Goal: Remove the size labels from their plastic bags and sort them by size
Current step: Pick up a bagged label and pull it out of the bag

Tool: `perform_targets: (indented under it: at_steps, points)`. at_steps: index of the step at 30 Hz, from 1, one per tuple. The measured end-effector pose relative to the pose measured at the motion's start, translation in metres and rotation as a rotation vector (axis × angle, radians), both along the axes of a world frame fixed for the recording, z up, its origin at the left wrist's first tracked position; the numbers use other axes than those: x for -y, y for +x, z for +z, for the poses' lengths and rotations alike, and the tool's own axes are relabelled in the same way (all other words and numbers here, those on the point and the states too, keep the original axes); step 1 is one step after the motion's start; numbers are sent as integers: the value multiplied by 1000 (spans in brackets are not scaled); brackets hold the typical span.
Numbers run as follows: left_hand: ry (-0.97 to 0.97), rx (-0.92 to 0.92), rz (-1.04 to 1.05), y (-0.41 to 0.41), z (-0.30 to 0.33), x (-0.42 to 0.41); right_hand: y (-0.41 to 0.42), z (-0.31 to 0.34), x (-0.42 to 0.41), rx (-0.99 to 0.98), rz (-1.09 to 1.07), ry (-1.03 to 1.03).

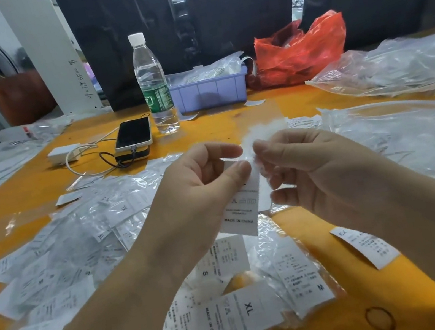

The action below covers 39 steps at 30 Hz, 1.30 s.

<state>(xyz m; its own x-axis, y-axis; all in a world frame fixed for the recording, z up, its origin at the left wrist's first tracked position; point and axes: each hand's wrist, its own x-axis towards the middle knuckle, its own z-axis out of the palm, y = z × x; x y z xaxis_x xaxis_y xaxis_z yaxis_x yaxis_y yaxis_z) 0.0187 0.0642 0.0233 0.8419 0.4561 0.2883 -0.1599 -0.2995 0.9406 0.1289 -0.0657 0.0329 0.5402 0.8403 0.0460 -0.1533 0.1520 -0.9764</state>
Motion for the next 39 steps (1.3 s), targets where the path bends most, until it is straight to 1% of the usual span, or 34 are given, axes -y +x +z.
perform_targets:
  at_steps: [3, 10, 14, 16, 18, 19, 21, 23, 24, 27, 29, 31, 33, 34, 37, 39]
  points:
    - [15, 8, -33, 0, -1, 1, -1, -2, -1, -36, 23, 6]
    - [40, -15, -54, 3, -5, 3, 1, -6, -2, -78, -82, 17]
    - [83, -65, -53, 4, -8, 3, 0, -7, -3, -69, -123, 1]
    - [151, -91, -26, 4, -9, 1, 1, -7, -3, -25, -191, -15]
    - [264, -100, 39, 3, -8, -3, 1, -7, -1, 87, -241, -11]
    - [318, -107, 74, 3, -8, -5, -1, -5, 0, 158, -231, 14]
    - [368, -114, 114, 2, -6, -10, -8, 0, 4, 266, -109, 112]
    - [399, -125, 119, 2, -5, -12, -18, 4, 7, 306, 127, 174]
    - [411, -137, 123, 3, -5, -14, -23, 3, 7, 311, 251, 162]
    - [342, -136, 142, 5, -9, -16, -37, -7, 6, 273, 551, -7]
    - [367, -131, 156, 6, -11, -17, -43, -15, 4, 270, 677, -148]
    - [407, -136, 158, 6, -13, -17, -45, -19, 2, 287, 707, -211]
    - [427, -133, 163, 6, -13, -19, -44, -18, 1, 233, 673, -217]
    - [434, -132, 167, 7, -13, -19, -43, -18, 1, 249, 637, -214]
    - [453, -126, 185, 8, -13, -19, -41, -20, -1, 387, 546, -207]
    - [479, -116, 190, 7, -10, -19, -40, -20, -2, 385, 530, -169]
